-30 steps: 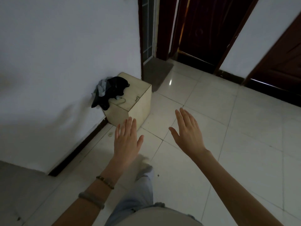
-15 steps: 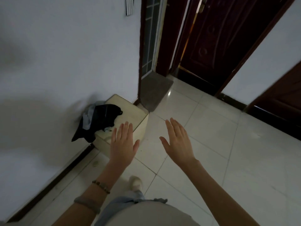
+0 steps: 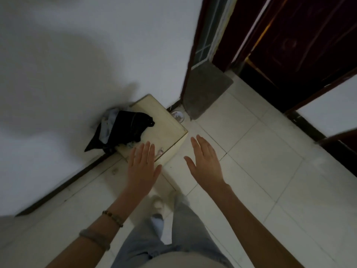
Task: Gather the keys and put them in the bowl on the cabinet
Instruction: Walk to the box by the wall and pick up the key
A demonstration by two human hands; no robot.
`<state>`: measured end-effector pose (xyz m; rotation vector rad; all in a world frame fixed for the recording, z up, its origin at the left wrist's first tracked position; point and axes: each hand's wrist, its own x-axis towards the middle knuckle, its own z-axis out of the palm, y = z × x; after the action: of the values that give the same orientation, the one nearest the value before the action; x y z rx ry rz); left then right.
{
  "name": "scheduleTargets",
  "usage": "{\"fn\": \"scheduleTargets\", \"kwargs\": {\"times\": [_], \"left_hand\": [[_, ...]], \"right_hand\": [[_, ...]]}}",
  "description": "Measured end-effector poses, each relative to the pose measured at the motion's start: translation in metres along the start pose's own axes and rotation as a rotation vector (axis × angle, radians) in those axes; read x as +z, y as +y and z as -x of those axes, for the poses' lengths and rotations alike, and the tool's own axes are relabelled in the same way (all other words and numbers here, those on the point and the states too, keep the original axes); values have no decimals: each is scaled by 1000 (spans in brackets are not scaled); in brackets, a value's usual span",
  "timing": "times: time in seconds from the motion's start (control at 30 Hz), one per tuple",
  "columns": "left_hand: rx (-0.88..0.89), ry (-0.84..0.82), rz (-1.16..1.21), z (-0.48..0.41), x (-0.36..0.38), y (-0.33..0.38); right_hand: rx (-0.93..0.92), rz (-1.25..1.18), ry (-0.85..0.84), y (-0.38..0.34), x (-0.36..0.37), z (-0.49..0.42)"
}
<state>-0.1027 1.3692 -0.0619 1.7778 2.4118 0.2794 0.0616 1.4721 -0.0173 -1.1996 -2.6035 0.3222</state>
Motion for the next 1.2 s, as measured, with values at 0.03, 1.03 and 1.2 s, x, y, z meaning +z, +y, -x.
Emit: {"fn": "scheduleTargets", "kwargs": {"times": [0.03,1.03,1.2], "left_hand": [[-22,-2,0,-3,2,0],[-404,-123,3,-56,339,-59],[-373,-80,-39,-52,365,-65]], "right_hand": [[-16,-25,-22,3,4,-8],[-269,-235,-298,126,358,-95],[-78,-343,-312,119,383,-100]]}}
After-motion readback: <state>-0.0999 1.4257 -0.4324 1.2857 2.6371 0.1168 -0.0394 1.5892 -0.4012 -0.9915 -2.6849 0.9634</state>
